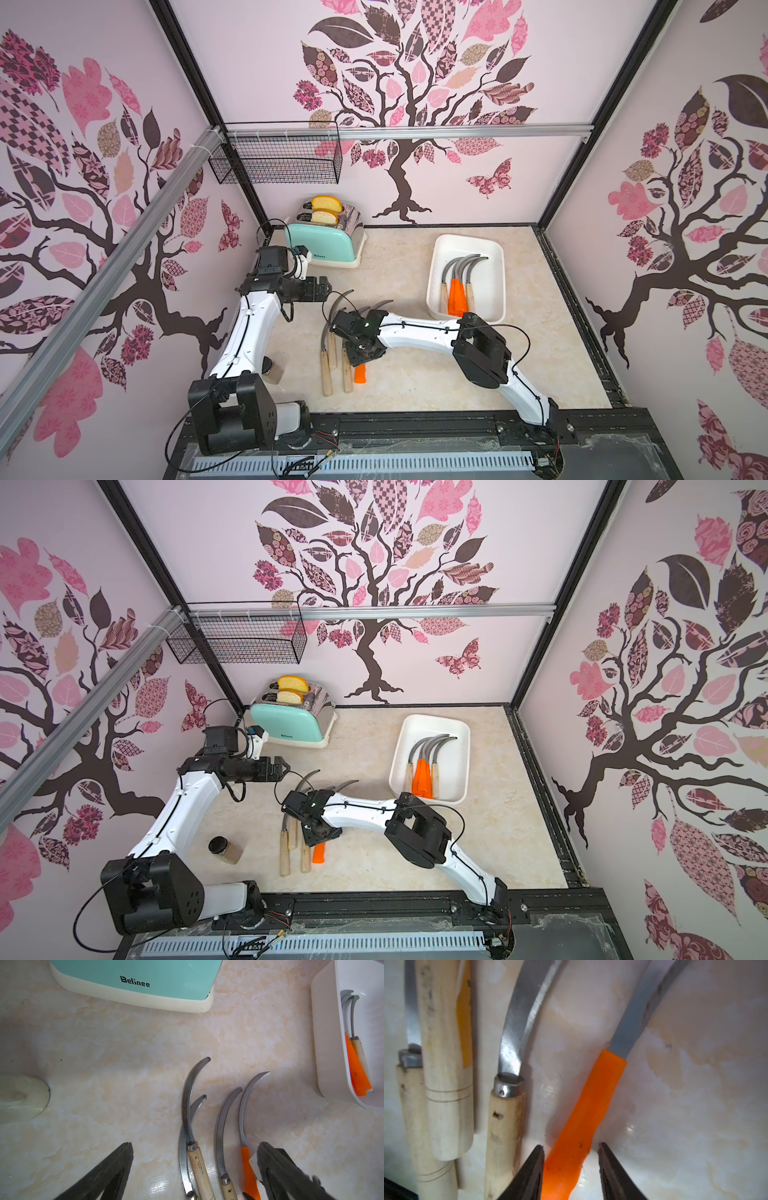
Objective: Put small sickles into storage boxes
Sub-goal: Pick up the sickle at the center of the board.
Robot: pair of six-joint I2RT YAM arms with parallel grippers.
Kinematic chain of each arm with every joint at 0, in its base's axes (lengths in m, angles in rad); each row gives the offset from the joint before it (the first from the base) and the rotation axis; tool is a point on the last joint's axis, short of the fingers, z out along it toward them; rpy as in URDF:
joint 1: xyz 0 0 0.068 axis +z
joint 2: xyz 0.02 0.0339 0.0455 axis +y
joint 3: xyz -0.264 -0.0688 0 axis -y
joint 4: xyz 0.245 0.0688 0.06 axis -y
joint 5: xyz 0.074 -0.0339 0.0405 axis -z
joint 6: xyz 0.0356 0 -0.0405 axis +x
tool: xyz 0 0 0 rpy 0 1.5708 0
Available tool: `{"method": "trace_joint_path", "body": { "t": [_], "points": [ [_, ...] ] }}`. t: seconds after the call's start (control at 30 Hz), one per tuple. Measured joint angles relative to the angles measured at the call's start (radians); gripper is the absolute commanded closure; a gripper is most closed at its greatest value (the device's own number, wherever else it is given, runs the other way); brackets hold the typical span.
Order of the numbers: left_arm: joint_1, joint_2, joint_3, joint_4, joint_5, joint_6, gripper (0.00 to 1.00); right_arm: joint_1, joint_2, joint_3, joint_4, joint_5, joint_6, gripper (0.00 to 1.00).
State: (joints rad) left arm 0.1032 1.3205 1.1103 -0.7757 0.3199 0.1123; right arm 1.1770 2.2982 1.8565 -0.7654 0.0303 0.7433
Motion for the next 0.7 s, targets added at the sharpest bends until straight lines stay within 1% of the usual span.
{"method": "trace_joint_path", "body": {
  "t": [0.37,0.53,0.7],
  "points": [
    [0.000,0.000,0.000,-0.002,0.004,0.000,0.02,0.000,-0.003,-0.007,-0.004,0.011,-0.004,0.56],
    [0.000,0.000,0.000,-0.003,0.007,0.000,0.02,-0.002,-0.040,-0.071,0.001,0.031,-0.006,0.58],
    [0.000,0.000,0.000,-0.003,0.011,0.000,0.02,-0.014,-0.107,-0.181,0.014,0.041,-0.005,0.60]
  ]
}}
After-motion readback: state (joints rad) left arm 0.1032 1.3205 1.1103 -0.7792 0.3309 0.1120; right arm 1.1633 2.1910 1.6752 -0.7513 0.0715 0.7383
